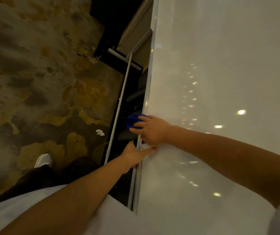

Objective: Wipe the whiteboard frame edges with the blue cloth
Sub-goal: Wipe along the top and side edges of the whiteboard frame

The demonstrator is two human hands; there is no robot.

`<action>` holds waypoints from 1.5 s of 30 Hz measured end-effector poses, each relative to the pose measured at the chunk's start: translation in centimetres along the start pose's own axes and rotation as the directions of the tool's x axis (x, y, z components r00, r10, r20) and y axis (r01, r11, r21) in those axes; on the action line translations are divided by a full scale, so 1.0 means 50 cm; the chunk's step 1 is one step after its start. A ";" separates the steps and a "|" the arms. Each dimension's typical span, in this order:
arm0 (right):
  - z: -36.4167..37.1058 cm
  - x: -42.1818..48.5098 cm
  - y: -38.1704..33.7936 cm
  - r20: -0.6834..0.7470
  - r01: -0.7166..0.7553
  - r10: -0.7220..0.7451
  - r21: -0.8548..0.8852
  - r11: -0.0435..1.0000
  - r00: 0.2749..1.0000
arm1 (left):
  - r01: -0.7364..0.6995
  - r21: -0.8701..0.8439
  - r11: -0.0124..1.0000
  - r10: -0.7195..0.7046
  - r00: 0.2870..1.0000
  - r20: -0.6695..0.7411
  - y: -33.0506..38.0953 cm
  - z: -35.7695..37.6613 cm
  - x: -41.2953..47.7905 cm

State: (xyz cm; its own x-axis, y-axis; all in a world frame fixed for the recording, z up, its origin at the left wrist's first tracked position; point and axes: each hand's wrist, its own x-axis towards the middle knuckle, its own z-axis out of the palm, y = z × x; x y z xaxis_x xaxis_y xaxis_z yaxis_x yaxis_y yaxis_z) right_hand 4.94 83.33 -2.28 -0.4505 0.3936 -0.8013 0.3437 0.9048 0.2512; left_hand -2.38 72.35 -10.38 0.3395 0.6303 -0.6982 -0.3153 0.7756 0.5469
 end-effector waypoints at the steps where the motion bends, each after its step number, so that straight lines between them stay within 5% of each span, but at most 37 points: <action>1: 0.004 -0.001 0.009 0.012 0.060 -0.060 -0.031 0.998 0.998 | 0.020 -0.048 0.999 -0.019 1.000 0.011 0.011 -0.001 0.009; 4: -0.028 0.031 0.156 -0.029 0.057 -0.060 -0.109 0.992 0.998 | 0.045 -0.103 0.994 -0.044 0.999 0.010 0.046 -0.003 0.036; 9: -0.101 0.099 0.421 -0.107 -0.290 0.280 -0.089 0.953 0.954 | -0.039 -0.029 0.999 0.038 0.998 -0.047 0.146 0.005 0.111; 12: -0.073 0.145 0.379 -0.103 0.072 -0.090 -0.166 0.983 0.991 | -0.101 0.050 0.994 0.104 0.992 -0.077 0.211 0.017 0.169; 14: -0.054 0.154 0.337 0.028 0.379 -0.379 -0.159 0.912 0.925 | -0.131 0.095 0.987 0.136 0.989 -0.052 0.231 0.029 0.189; 16: -0.066 0.179 0.395 0.032 0.426 -0.426 -0.140 0.894 0.904 | -0.092 0.056 0.994 0.096 0.994 -0.054 0.240 0.046 0.203; 19: -0.115 0.232 0.558 -0.109 0.084 -0.111 -0.226 0.970 0.988 | -0.003 -0.011 1.000 0.002 0.993 -0.115 0.268 0.057 0.220; 22: -0.128 0.255 0.668 -0.172 -0.220 0.192 -0.162 0.962 0.966 | 0.000 -0.020 1.000 -0.002 0.993 -0.121 0.315 0.060 0.250; 24: -0.112 0.271 0.623 -0.112 -0.171 0.156 -0.137 0.976 0.981 | 0.000 -0.016 1.000 -0.002 0.990 -0.140 0.346 0.057 0.271; 27: -0.077 0.274 0.507 0.016 0.159 -0.158 -0.081 0.984 0.987 | -0.053 -0.015 0.998 0.050 0.987 -0.153 0.381 0.057 0.301; 29: -0.083 0.271 0.507 0.049 0.255 -0.252 -0.086 0.963 0.967 | -0.122 -0.019 0.992 0.118 0.982 -0.146 0.405 0.058 0.320; 35: -0.154 0.321 0.761 -0.153 -0.243 0.232 -0.060 0.968 0.961 | -0.013 -0.019 1.000 0.012 0.996 -0.093 0.480 0.052 0.361; 37: -0.146 0.332 0.743 -0.189 -0.159 0.149 -0.037 0.987 0.971 | 0.010 -0.009 1.000 -0.011 0.998 -0.057 0.509 0.040 0.390; 41: -0.109 0.329 0.638 -0.086 0.311 -0.303 0.109 0.944 0.949 | 0.097 0.066 0.993 -0.096 0.995 -0.018 0.592 0.023 0.440; 45: -0.153 0.367 0.774 -0.102 0.050 -0.034 0.151 0.987 0.994 | 0.231 -0.093 0.969 -0.229 0.973 0.026 0.631 0.018 0.448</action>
State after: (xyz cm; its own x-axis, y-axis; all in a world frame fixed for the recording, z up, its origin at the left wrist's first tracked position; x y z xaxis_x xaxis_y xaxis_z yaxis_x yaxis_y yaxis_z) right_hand 3.64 126.80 -3.11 -0.5438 0.3769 -0.7499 0.4415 0.8883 0.1263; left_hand -3.95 110.96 -8.33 0.4259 0.4364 -0.7926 -0.3098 0.8934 0.3254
